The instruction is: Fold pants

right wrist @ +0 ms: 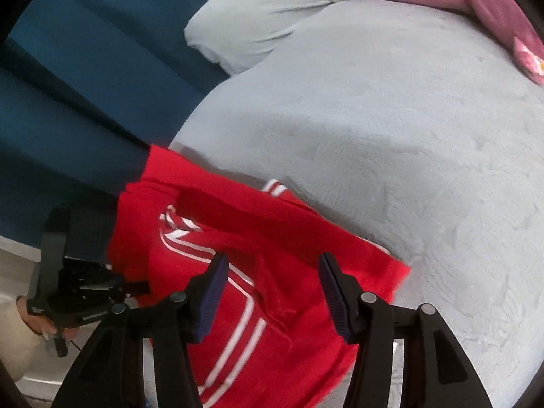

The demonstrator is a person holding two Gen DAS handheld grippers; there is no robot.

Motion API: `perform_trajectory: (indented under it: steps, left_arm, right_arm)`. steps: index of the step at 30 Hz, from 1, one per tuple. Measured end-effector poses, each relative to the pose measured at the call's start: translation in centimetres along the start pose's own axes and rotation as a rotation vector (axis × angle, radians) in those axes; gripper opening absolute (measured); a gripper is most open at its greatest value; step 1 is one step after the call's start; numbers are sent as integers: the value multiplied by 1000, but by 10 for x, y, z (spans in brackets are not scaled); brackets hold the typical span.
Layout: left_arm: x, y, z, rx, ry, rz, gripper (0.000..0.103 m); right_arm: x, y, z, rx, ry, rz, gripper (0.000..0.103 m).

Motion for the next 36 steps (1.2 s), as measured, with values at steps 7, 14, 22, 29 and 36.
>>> perform_trajectory:
  steps: [7,14,22,29,36]
  left_arm:
    - [-4,7,-22,3,4,1,11]
    - [-5,8,-26,3,10,6,11]
    - [-7,9,-29,5,19,14,11]
    - [-7,12,-33,-21,28,3,11]
    - [-21,11,-33,-24,40,22,11]
  right_arm:
    - [-5,7,-12,98,51,57,6]
    - [-61,22,-5,129,38,-42,5]
    - [-15,-10,-5,139,136,-224,5]
    - [-1,-27,-18,136,160,-338,12]
    - [-37,-14,-14,51,67,-386,21]
Point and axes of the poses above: each gripper's, at about its wrist camera, not at the fingertips, and x roughly the way its jaws point, y to its left, z to its top, the point moved 9 cm from there along x, roughly the way its jaws point, and after that the axes turned 8 degrees about -y, right-handed, at the moved point
